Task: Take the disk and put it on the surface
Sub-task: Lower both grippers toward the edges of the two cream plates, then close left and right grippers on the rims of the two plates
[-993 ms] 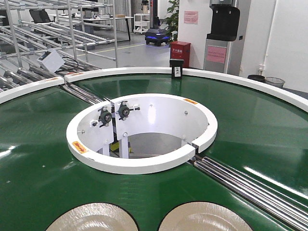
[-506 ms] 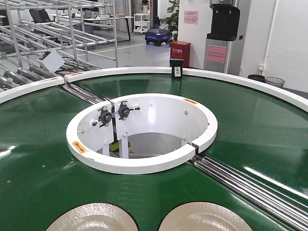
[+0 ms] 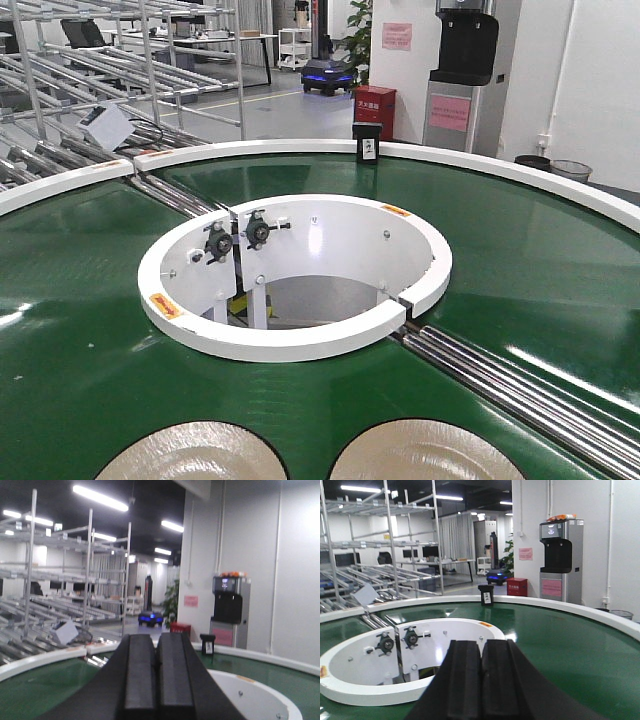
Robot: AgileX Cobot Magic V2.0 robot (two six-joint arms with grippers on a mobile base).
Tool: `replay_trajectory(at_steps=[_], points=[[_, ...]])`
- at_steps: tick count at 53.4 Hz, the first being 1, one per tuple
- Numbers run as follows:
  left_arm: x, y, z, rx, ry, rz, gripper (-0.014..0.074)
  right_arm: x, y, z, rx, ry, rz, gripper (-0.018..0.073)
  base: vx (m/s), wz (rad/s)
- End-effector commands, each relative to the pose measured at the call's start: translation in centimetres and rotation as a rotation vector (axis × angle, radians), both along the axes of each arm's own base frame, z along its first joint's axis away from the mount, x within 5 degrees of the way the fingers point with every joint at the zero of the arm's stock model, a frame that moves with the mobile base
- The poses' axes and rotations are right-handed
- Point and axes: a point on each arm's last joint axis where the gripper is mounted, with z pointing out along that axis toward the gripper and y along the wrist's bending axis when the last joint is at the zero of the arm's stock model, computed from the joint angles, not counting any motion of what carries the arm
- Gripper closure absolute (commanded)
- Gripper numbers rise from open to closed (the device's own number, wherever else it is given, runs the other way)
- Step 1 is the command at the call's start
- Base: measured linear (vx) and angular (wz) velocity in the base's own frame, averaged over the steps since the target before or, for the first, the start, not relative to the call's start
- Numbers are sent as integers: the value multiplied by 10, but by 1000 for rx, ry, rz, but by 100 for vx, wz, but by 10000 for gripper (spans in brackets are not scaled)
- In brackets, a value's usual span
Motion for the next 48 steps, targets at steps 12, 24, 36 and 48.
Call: replay_trajectory(at_steps=[12,24,36,48], points=[[77,-1,2,2,233,-4,598,73,6,10,8,162,2,549,0,0],[129,-2,-44,5,557,-3,475,107,9,-17,26,322,-1,421,0,0],[168,-2,-91,7,800,-3,142,122,10,-33,19,404,-3,169,0,0],[195,-3,-125,-39,937,4,5,125,10,-37,16,425,-4,34,0,0]])
